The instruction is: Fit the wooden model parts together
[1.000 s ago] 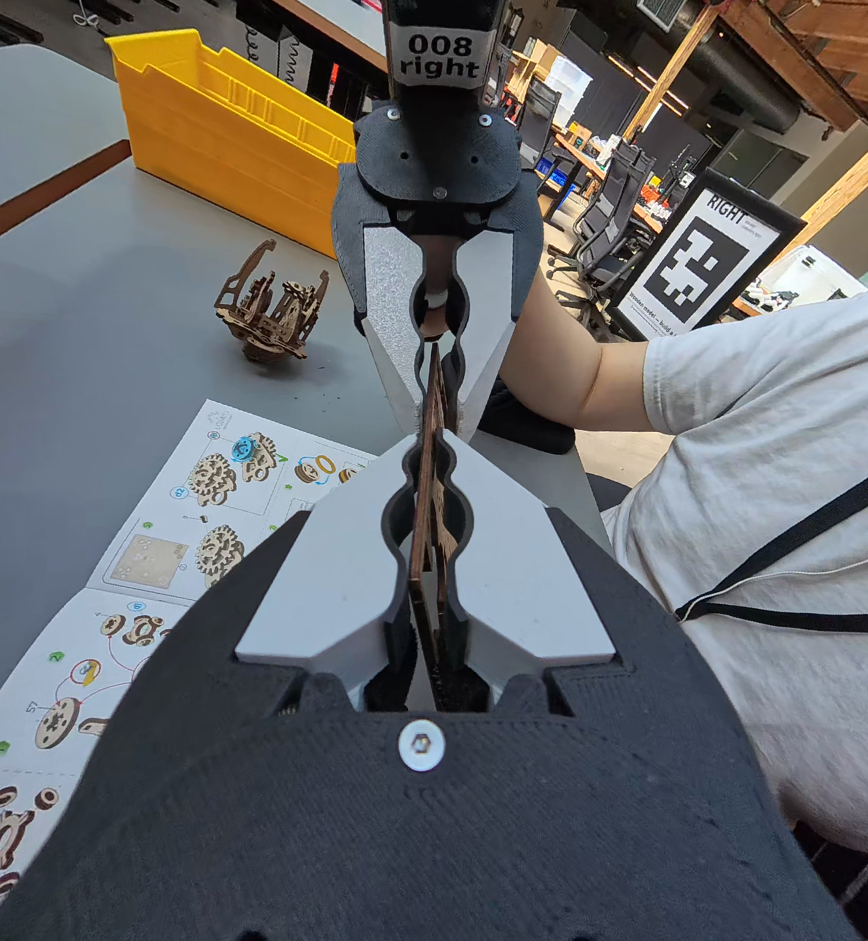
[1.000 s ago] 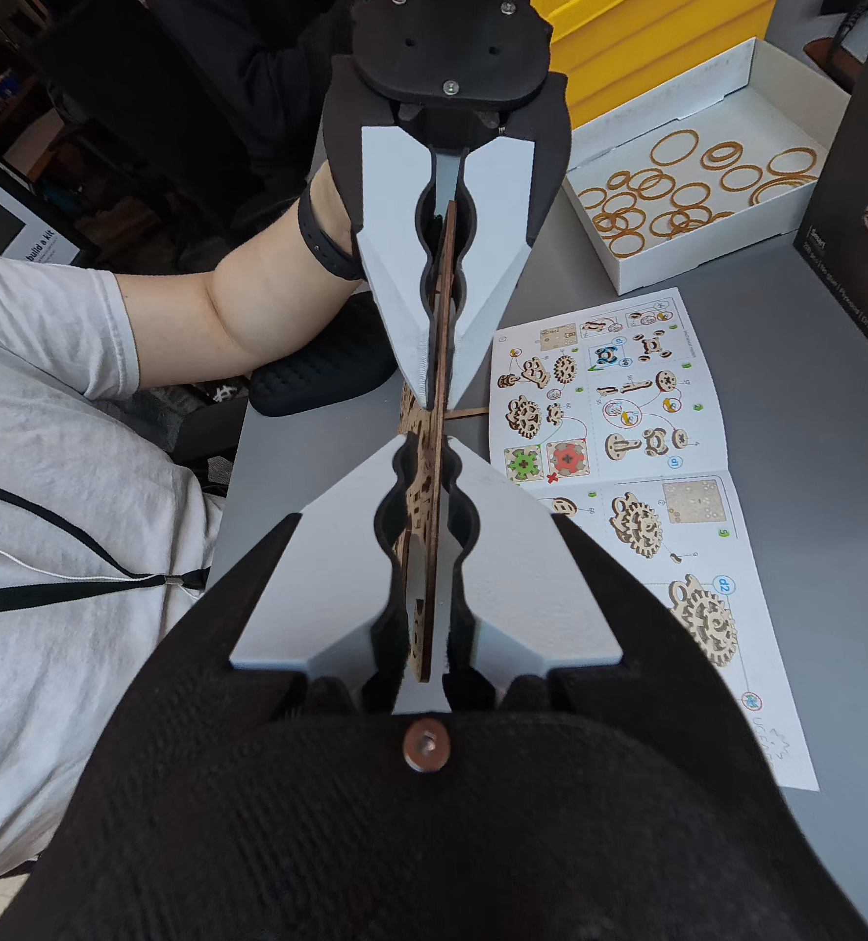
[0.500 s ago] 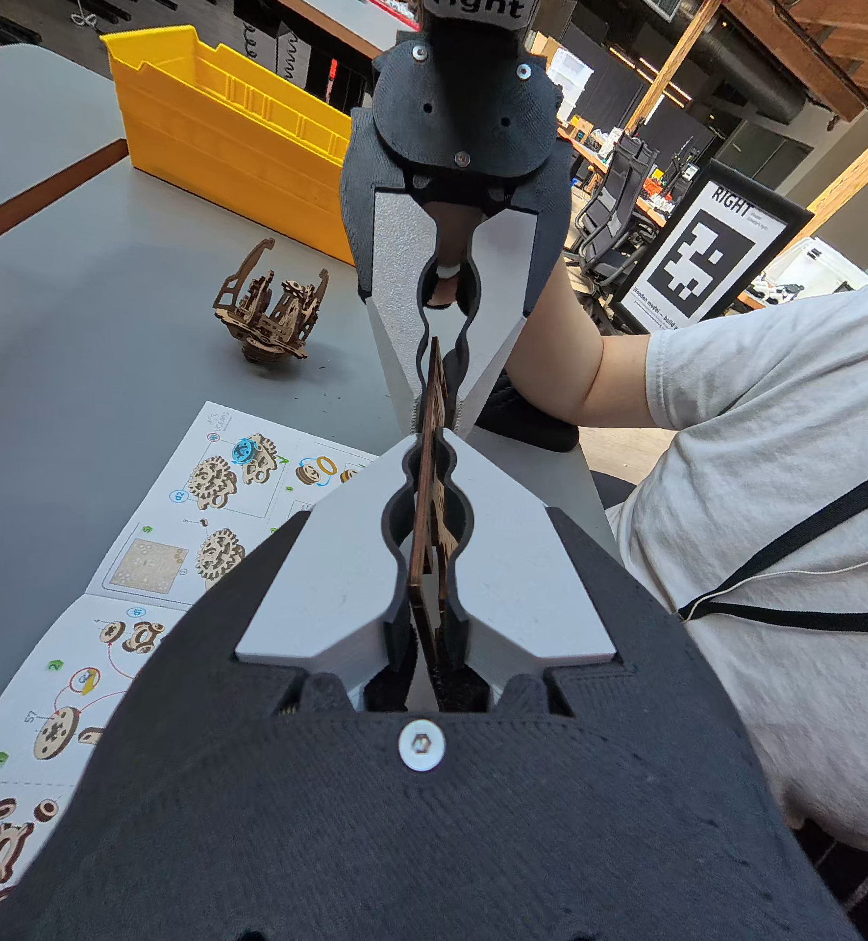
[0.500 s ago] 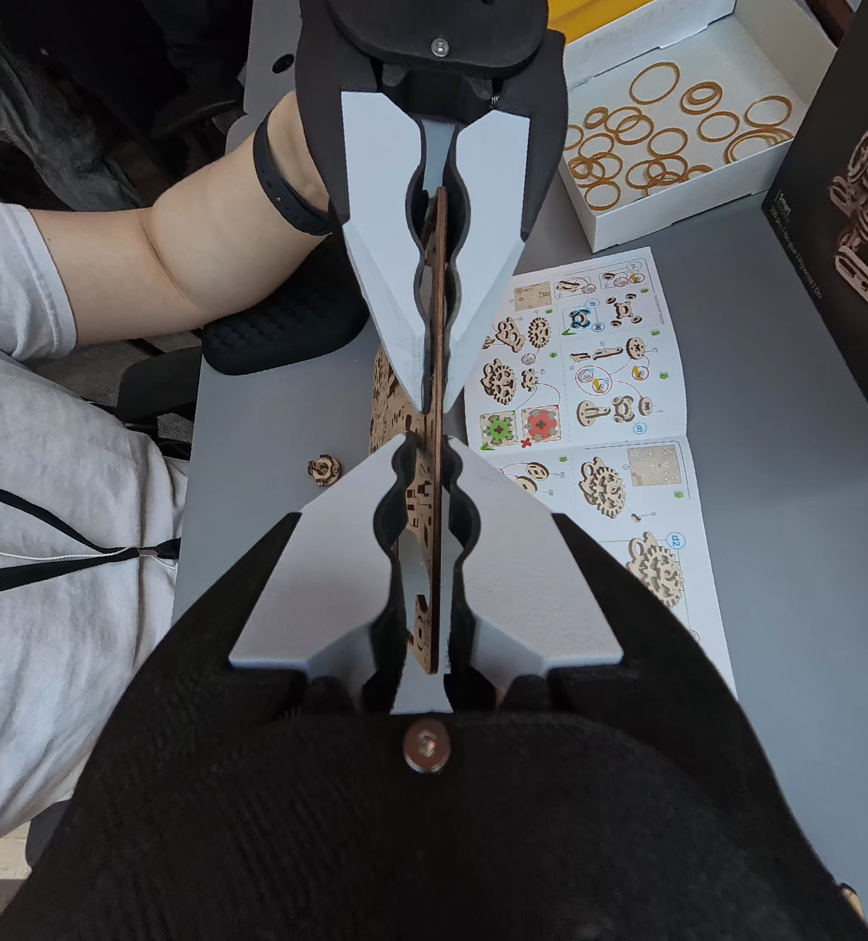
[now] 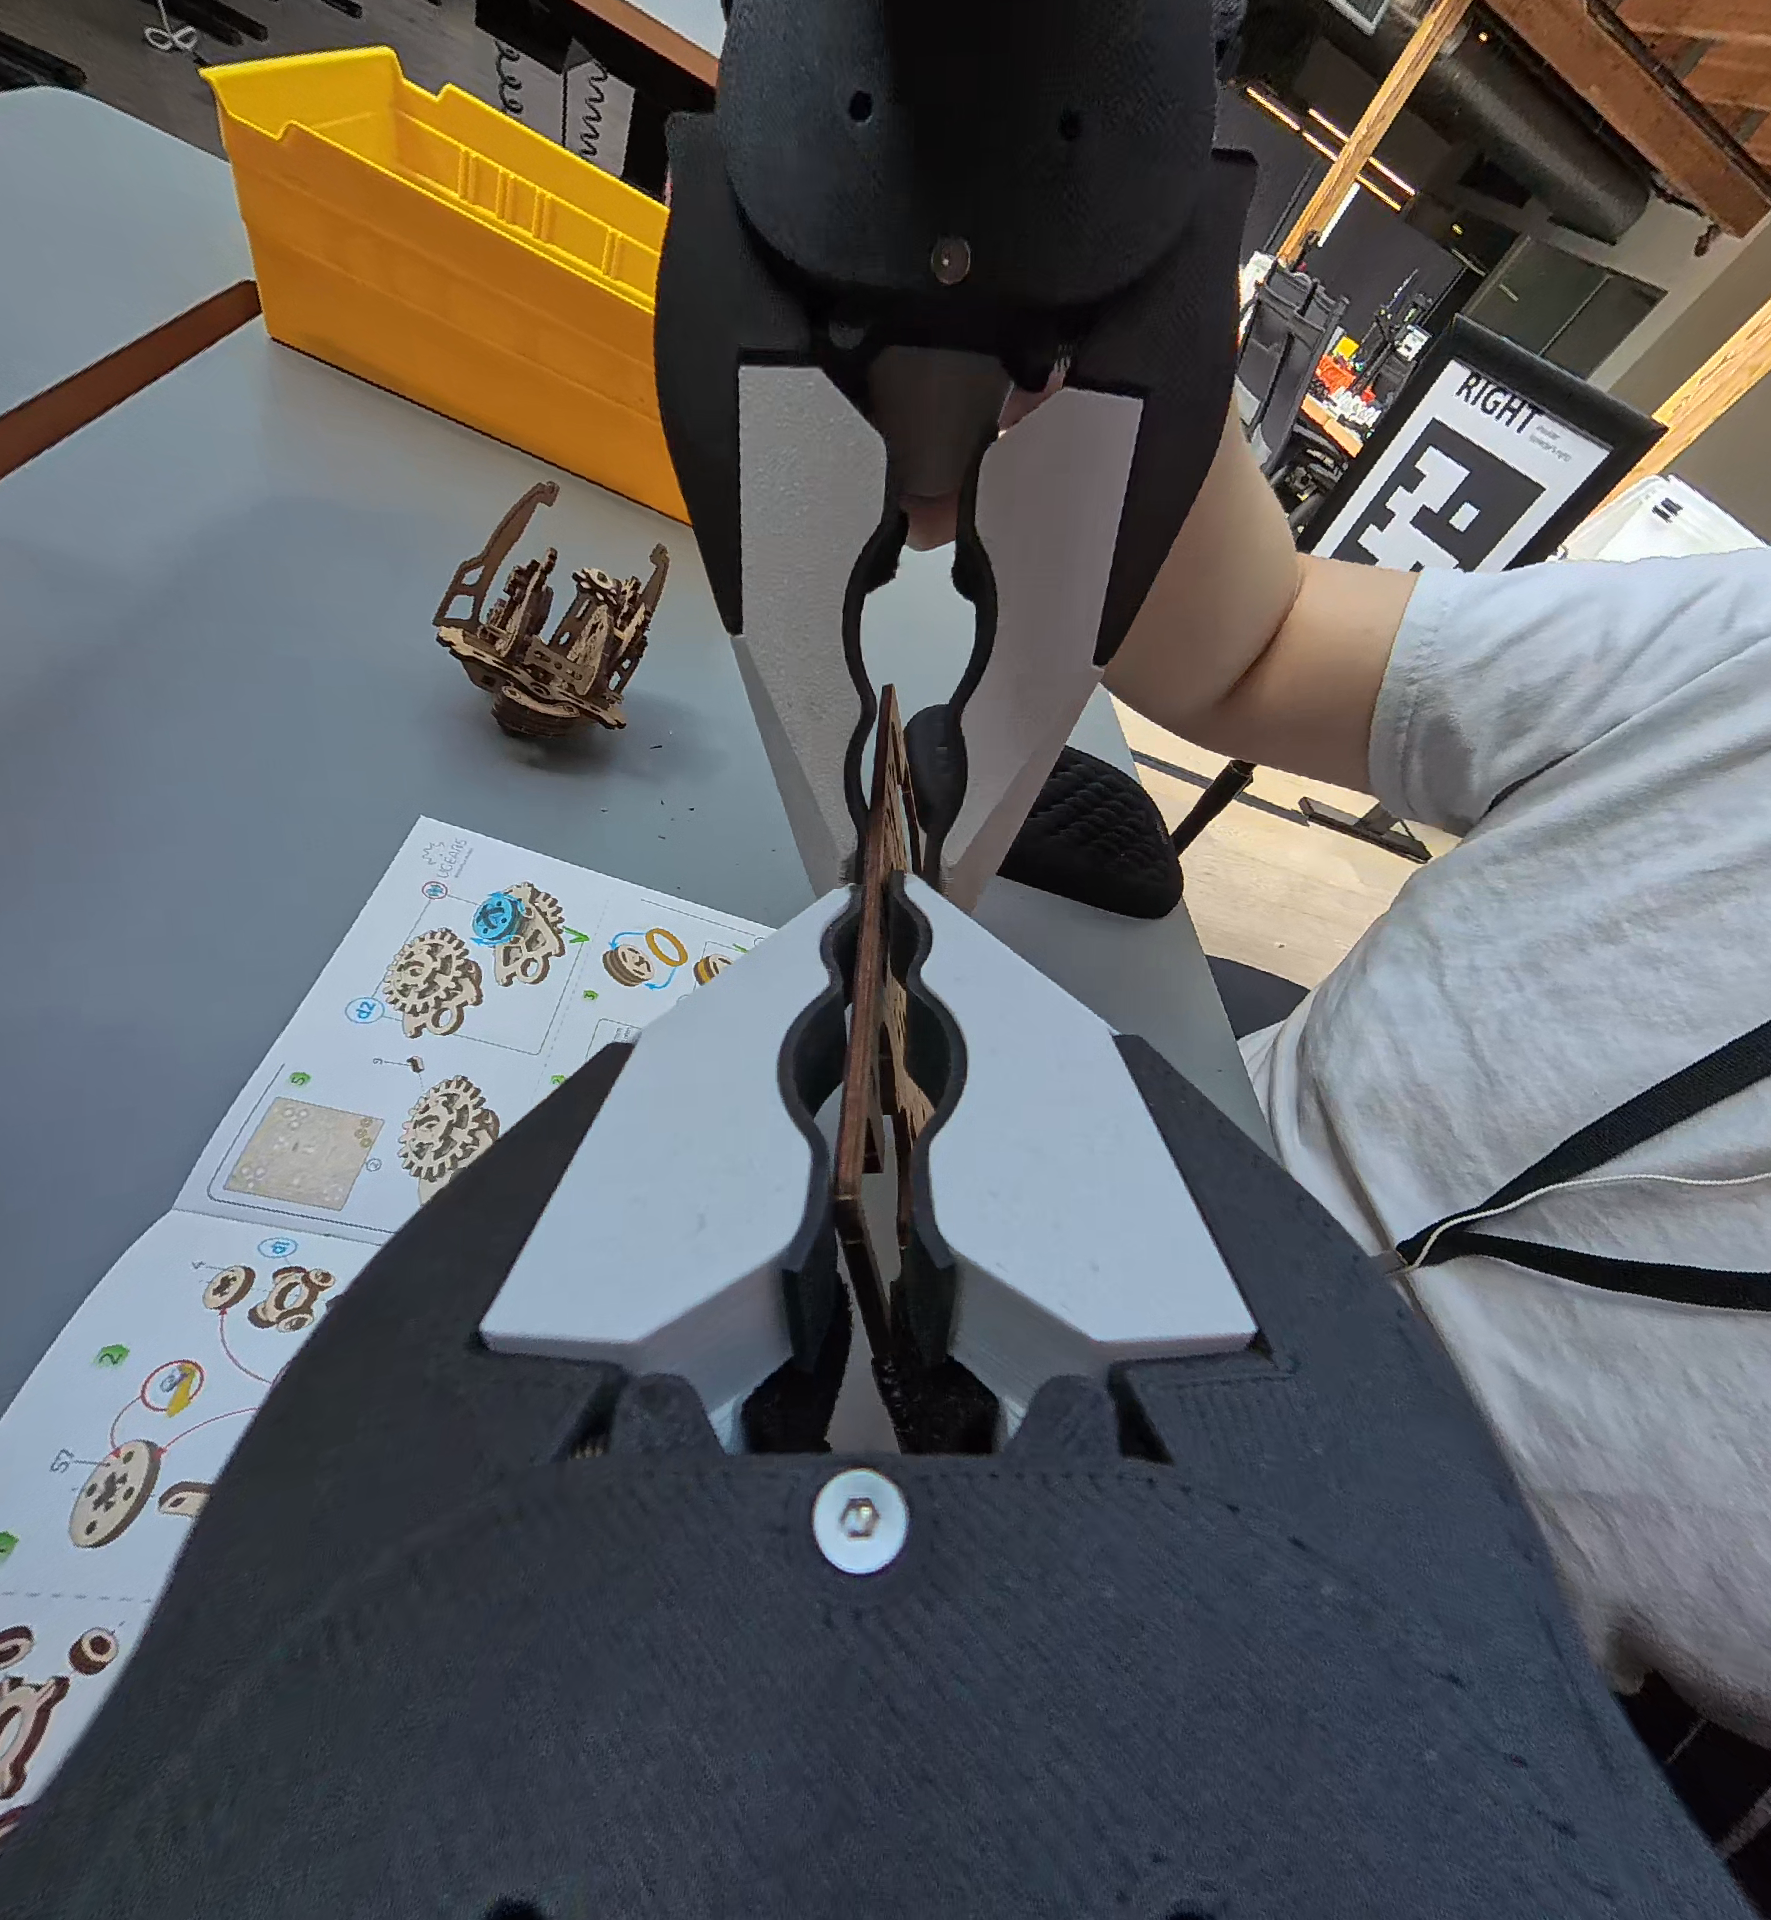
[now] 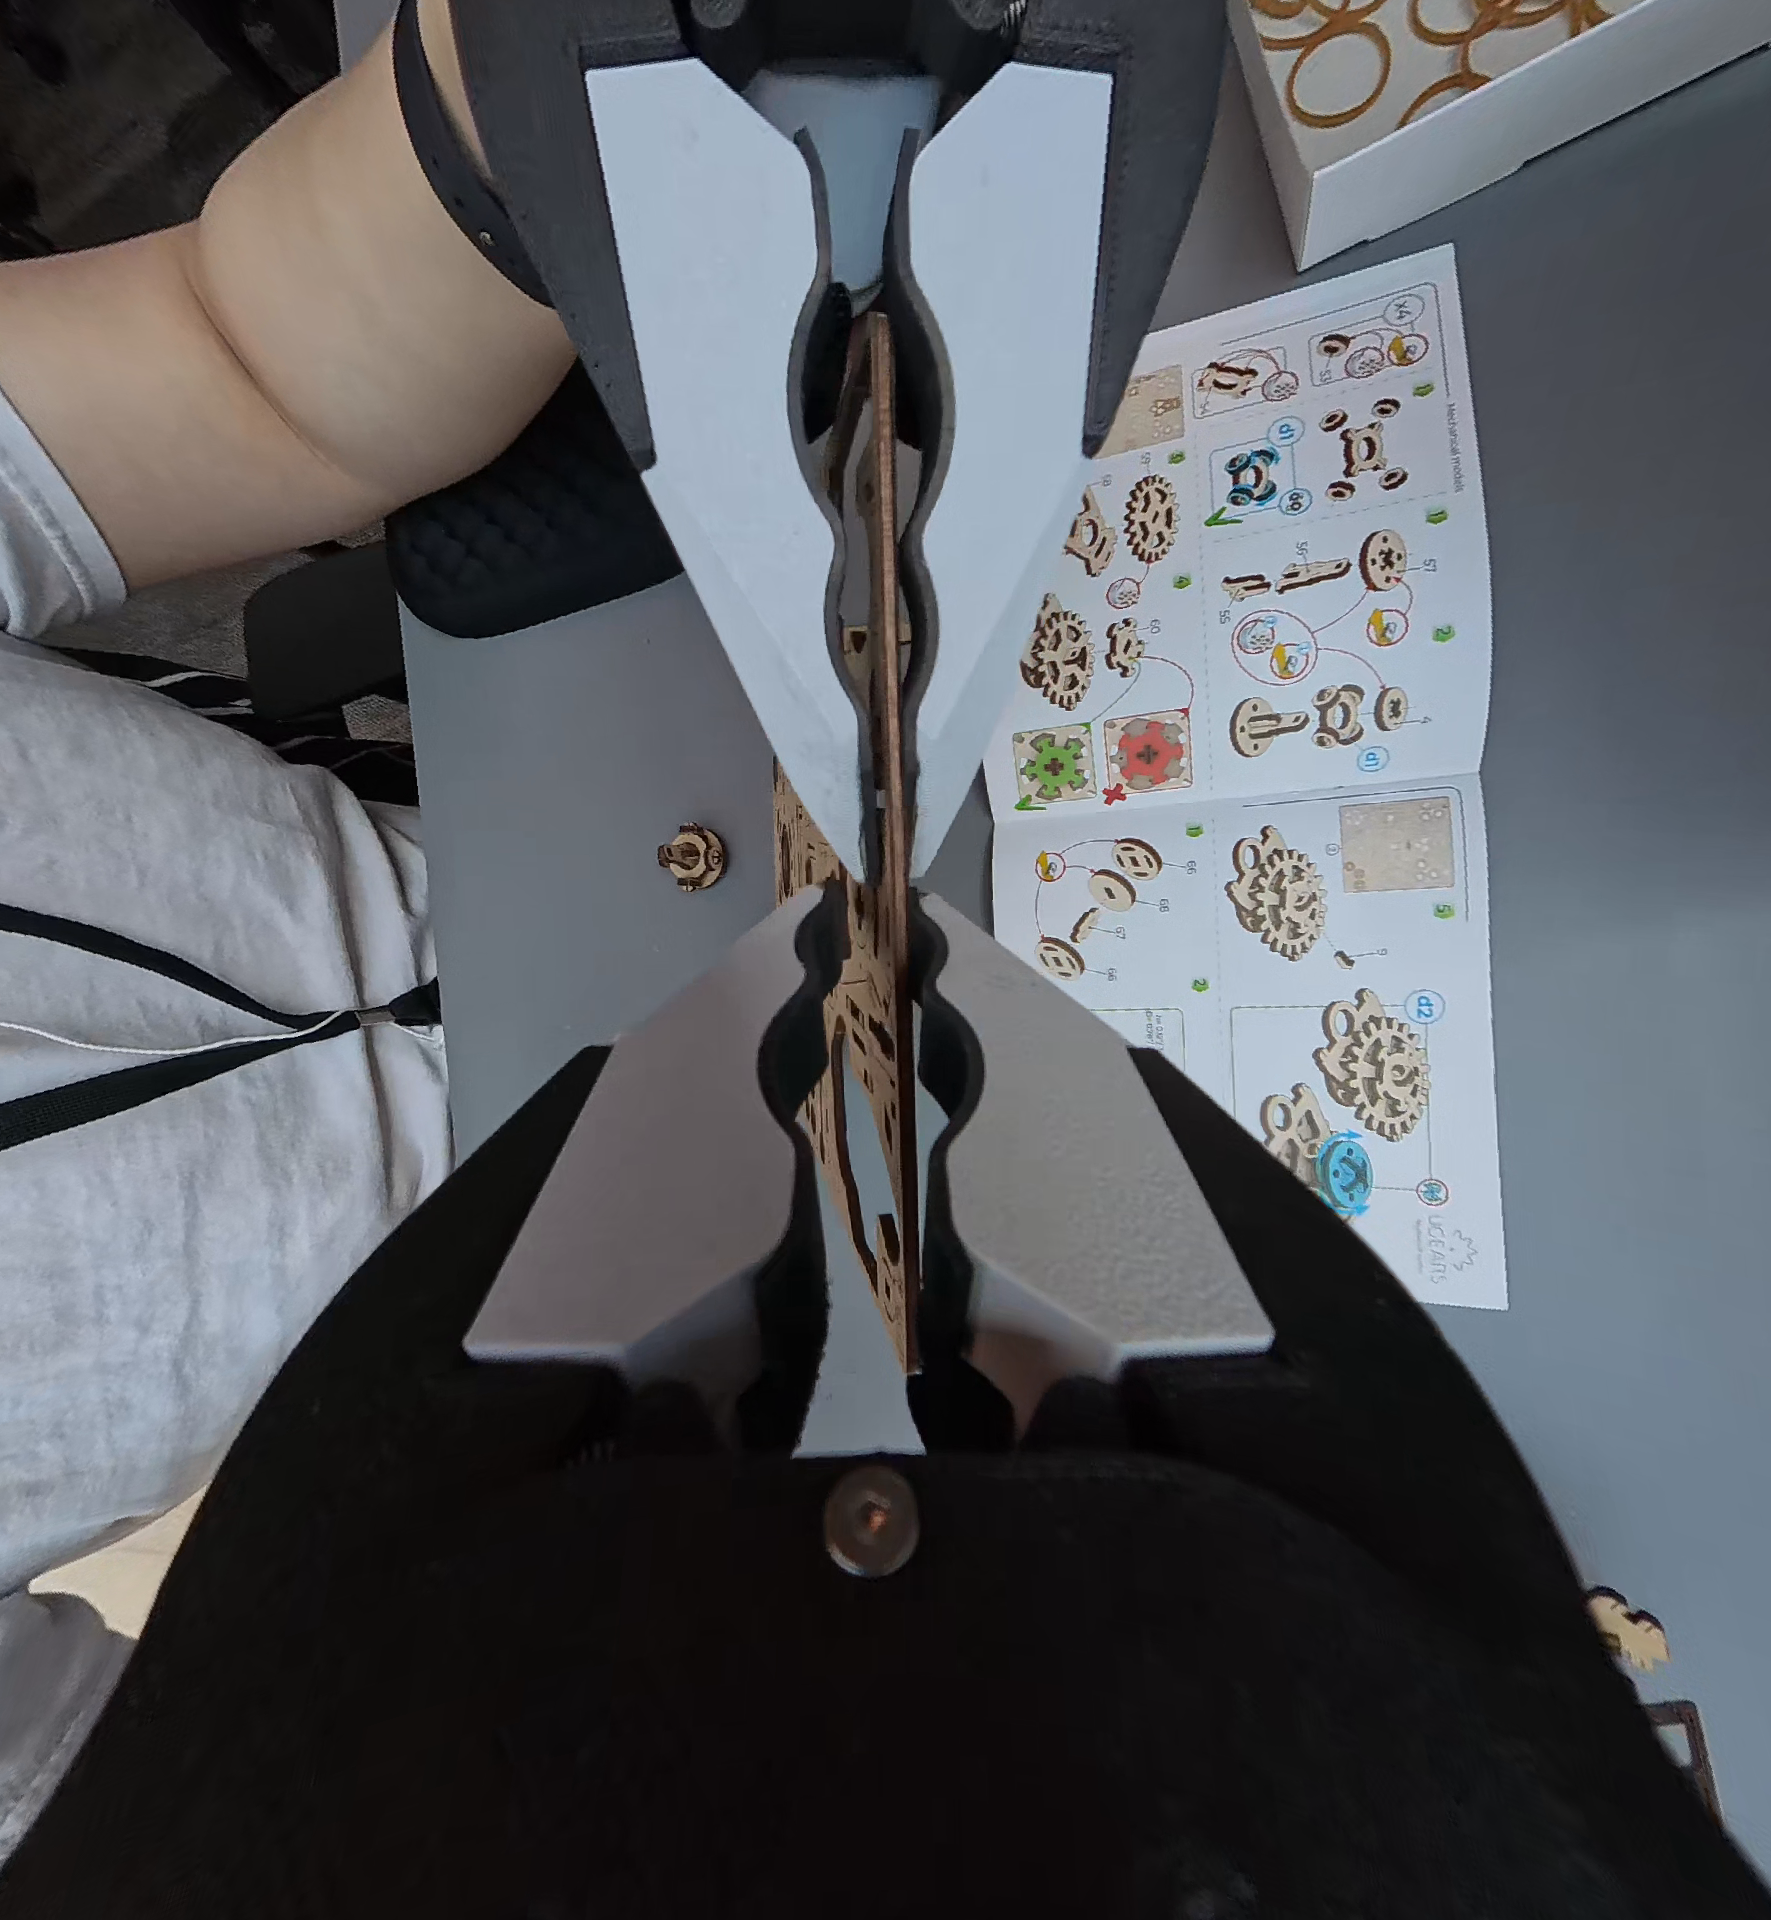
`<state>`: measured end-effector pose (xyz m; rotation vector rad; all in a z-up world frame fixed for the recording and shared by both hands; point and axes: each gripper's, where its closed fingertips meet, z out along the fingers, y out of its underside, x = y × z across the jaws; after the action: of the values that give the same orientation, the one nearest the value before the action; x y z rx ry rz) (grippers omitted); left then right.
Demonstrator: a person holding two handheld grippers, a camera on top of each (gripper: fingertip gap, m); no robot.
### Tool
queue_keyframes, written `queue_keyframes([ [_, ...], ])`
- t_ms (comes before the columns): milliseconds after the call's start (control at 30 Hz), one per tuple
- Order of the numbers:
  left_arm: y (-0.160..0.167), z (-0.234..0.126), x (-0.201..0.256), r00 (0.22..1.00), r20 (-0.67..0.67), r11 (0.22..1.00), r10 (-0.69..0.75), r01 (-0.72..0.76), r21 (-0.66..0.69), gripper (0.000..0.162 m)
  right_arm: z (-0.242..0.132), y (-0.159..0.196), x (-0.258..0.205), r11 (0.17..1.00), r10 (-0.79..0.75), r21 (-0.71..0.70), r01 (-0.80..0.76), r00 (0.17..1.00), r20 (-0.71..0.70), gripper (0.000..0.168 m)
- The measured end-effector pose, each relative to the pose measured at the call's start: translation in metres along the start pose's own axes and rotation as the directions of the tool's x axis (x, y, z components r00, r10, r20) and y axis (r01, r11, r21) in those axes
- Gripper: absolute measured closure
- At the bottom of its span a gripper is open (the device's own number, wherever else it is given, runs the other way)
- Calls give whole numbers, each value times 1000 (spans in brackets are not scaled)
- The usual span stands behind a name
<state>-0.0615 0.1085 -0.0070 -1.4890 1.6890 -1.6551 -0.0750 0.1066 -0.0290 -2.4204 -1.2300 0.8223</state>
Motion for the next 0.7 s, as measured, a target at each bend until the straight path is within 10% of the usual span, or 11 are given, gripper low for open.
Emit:
queue_keyframes([
  [700, 11, 2, -2, 996, -34, 996, -88, 87, -19, 162, 7, 6, 4, 994, -13, -106, 9, 999, -37, 164],
])
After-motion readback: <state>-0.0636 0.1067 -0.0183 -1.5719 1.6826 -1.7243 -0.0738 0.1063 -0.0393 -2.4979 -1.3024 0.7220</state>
